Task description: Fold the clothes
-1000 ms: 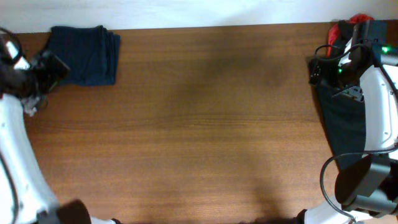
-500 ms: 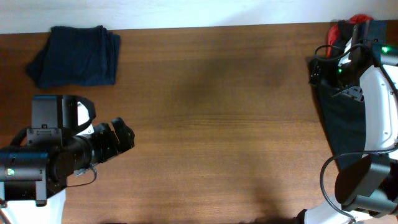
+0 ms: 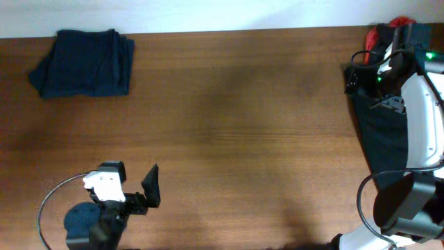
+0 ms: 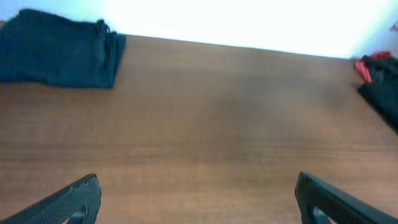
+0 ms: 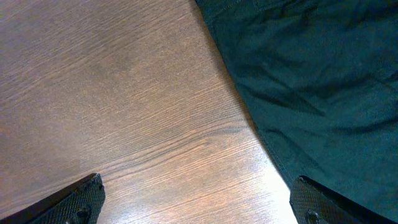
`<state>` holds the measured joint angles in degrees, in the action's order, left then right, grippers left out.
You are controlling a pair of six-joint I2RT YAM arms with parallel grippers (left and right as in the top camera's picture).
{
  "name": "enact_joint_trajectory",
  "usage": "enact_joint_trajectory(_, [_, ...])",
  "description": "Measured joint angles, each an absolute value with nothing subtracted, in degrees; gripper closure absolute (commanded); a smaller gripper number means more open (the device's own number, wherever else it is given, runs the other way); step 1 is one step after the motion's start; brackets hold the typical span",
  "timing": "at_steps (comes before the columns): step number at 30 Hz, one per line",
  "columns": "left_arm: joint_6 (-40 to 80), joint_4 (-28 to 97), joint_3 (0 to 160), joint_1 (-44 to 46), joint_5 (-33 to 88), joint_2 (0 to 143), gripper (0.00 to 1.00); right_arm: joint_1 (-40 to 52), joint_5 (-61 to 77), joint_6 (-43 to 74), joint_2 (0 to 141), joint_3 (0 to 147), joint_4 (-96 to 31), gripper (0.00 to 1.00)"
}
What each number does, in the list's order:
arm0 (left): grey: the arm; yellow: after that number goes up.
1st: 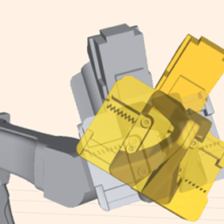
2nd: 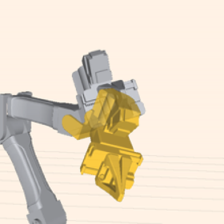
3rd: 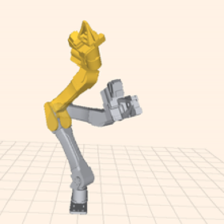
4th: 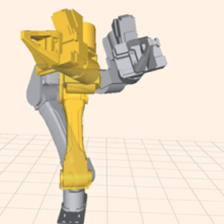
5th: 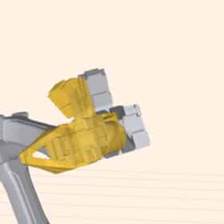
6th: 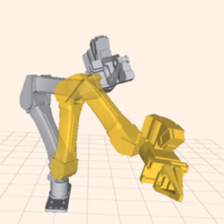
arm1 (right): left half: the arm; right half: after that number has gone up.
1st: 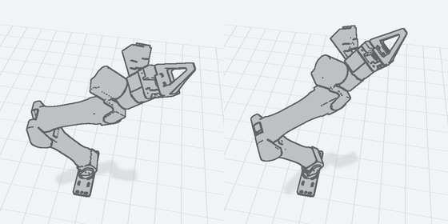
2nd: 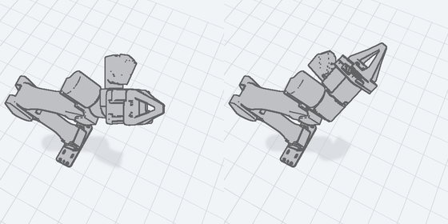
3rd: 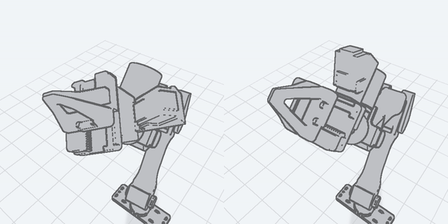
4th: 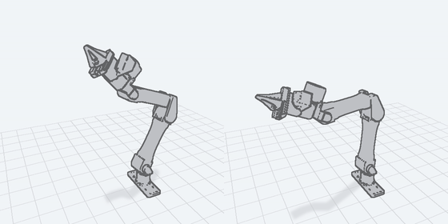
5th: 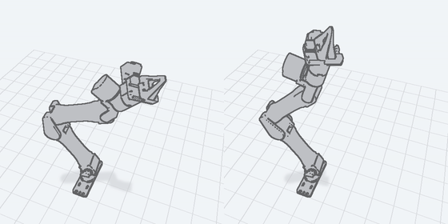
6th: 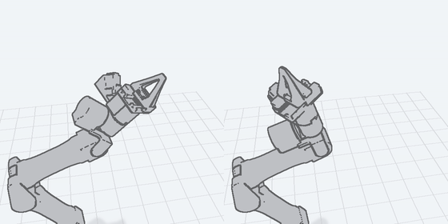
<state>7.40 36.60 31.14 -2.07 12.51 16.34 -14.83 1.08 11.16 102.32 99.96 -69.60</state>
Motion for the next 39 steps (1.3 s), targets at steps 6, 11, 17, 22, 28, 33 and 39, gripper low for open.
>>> enact_joint_trajectory(6, [-2.2,17.1,14.9,-6.8,19.3,8.0,0.01,-14.8,1.1,11.2,102.3,100.0,-69.8,0.01])
enact_joint_trajectory(11, [-0.2,6.2,6.0,-6.8,18.5,3.9,0.01,-14.8,1.1,11.1,102.3,100.0,-69.8,0.01])
enact_joint_trajectory(17, [5.9,4.6,1.3,-6.8,7.3,0.9,0.01,-14.8,1.1,11.1,102.3,100.0,-69.8,0.01])
enact_joint_trajectory(22, [6.3,4.7,1.3,-6.8,1.4,0.9,0.01,-14.8,1.1,11.2,102.3,100.0,-69.8,0.01])
enact_joint_trajectory(28, [6.3,4.7,1.3,-6.8,1.0,0.9,0.01,-14.8,1.1,11.1,102.3,100.0,-69.8,0.01])
enact_joint_trajectory(33, [6.3,4.7,1.3,-6.8,1.0,0.9,0.01,-14.8,1.1,11.2,102.3,100.0,-69.8,0.01])
enact_joint_trajectory(39, [6.3,4.7,1.3,-6.8,1.0,0.9,0.01,-14.8,1.1,11.1,102.3,100.0,-69.8,0.01])
